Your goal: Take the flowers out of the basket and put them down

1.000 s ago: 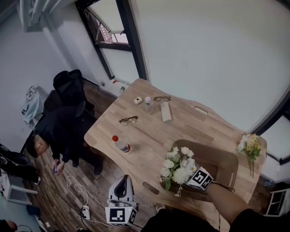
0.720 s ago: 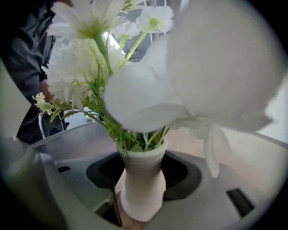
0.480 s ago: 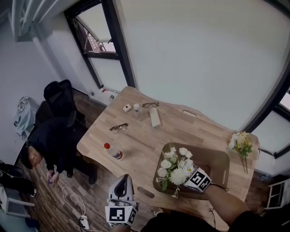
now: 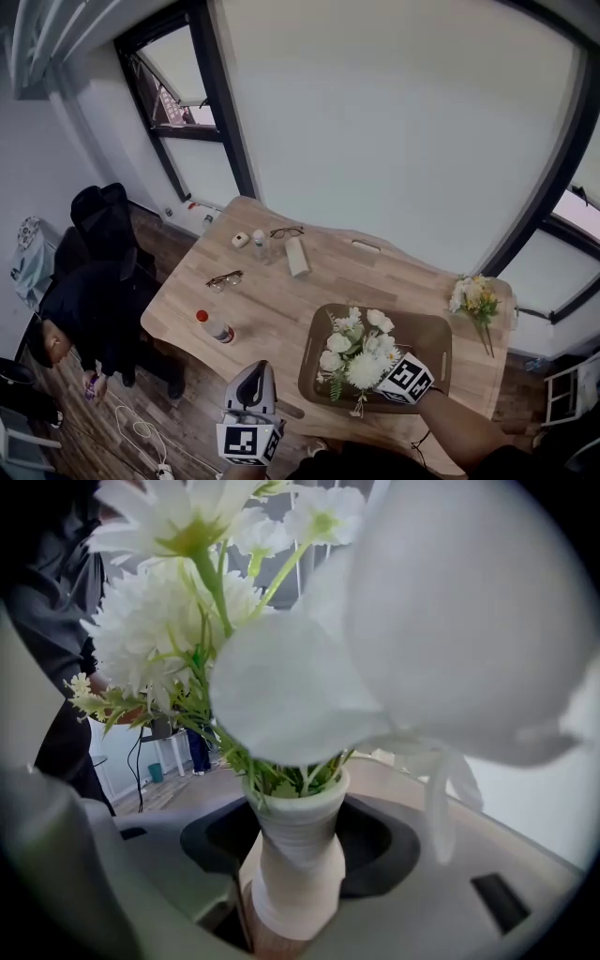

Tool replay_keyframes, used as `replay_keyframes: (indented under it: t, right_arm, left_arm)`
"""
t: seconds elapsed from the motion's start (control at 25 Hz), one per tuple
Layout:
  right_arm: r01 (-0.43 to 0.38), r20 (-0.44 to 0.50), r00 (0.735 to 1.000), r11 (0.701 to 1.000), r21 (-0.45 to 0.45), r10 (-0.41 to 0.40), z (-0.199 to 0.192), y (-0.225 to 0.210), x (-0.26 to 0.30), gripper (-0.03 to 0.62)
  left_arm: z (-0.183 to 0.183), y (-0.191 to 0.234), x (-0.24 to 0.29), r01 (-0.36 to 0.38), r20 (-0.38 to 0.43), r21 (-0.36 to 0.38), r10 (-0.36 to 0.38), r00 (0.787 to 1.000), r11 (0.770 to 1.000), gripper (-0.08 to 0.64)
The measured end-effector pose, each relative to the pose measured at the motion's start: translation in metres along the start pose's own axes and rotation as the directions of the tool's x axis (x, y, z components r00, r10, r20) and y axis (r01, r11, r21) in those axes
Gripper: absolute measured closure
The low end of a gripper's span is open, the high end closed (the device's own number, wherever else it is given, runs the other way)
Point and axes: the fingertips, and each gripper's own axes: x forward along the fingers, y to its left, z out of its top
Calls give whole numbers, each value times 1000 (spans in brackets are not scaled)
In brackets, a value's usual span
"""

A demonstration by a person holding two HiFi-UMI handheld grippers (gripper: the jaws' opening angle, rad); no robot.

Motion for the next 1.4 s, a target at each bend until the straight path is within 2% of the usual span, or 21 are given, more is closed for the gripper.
replay_keyframes:
  t: [0.24, 0.68, 0.88, 1.16, 1.4]
  right_arm:
    - [71, -20, 997, 997, -1, -71, 14, -13, -20, 328]
    - [181, 11, 983, 983, 14, -182, 43, -29, -70, 328]
    - [234, 52, 970, 971, 37, -236, 57, -40, -101, 328]
    - [313, 49, 948, 948, 52, -316, 60, -56, -143, 328]
    - [362, 63, 928, 930, 64, -366, 64, -63, -180, 328]
  left_arm:
    - [8, -16, 13, 59, 20, 0, -59, 998, 998, 558]
    - [25, -48, 34, 164, 44, 14, -165, 985, 986, 558]
    - [23, -68, 48, 225, 37, 18, -225, 974, 974, 558]
    - [26, -99, 62, 296, 9, 19, -296, 955, 955, 558]
    - [40, -127, 75, 348, 62, 41, -350, 935, 936, 558]
